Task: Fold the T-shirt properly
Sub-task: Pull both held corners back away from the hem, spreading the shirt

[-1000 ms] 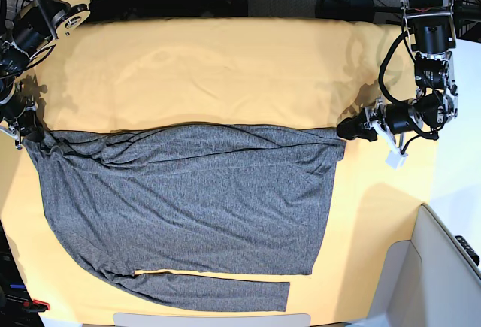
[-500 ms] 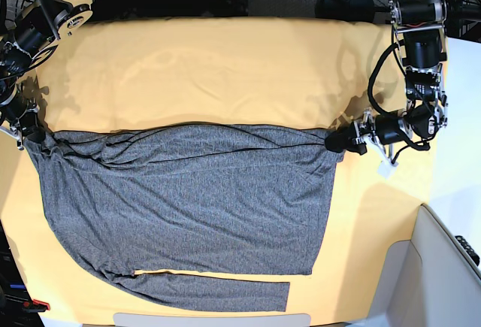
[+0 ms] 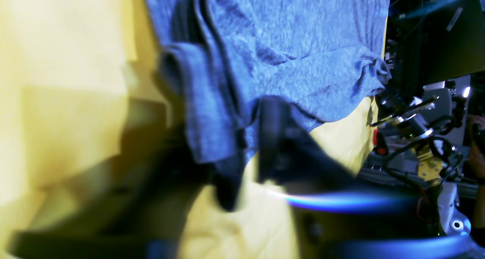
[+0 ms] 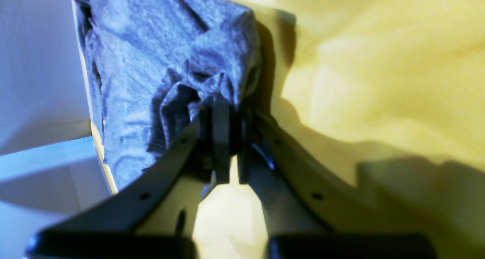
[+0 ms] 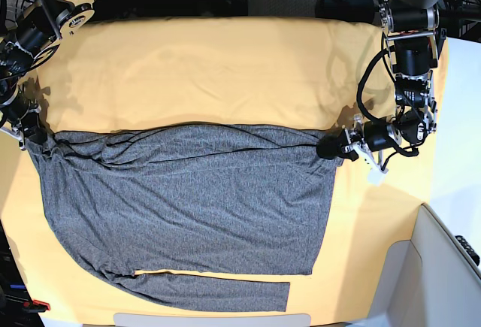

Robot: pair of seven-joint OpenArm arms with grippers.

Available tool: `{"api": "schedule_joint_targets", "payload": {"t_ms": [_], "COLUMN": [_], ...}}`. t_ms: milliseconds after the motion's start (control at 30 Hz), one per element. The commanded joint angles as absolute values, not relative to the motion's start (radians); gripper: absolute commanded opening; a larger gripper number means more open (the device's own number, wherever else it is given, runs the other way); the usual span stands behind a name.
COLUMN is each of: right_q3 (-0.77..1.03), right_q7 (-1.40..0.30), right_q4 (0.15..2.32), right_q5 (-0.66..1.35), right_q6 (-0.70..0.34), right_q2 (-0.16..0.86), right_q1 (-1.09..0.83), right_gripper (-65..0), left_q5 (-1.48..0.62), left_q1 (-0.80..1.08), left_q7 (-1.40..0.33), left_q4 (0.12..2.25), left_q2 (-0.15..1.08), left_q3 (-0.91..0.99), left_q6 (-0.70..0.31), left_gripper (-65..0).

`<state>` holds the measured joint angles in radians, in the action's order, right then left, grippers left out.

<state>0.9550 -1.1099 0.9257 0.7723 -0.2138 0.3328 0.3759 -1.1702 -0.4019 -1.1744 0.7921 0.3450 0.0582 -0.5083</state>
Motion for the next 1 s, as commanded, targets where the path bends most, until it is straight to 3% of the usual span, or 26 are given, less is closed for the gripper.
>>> {"api": "schedule_joint_targets", "payload": {"t_ms": [0, 300, 967], "right_q3": [0.931, 0.877, 0.880], "right_q7": [-1.124, -1.127, -1.345], "right_q4": [0.928, 0.935, 0.937], "right_q5": [0.791, 0.791, 0.797], "right_q6": [-0.216, -0.216, -0.217], "right_q2": [0.338, 0.381, 0.535], "right_q1": [0.386, 0.354, 0.239], "right_gripper": [-65.0, -65.0, -65.0], "left_q5": [-1.164, -1.165, -1.167], "left_q1": [-0.406, -0.386, -0.173], "left_q7": [-1.170, -1.188, -1.260], "left_q4": [0.792, 0.800, 1.038], "left_q2": [0.355, 0.414, 0.535], "left_q3": [0.058, 0.056, 0.059], "left_q6": [-0.501, -0.501, -0.499], "left_gripper": [-64.4, -64.6, -64.6]}}
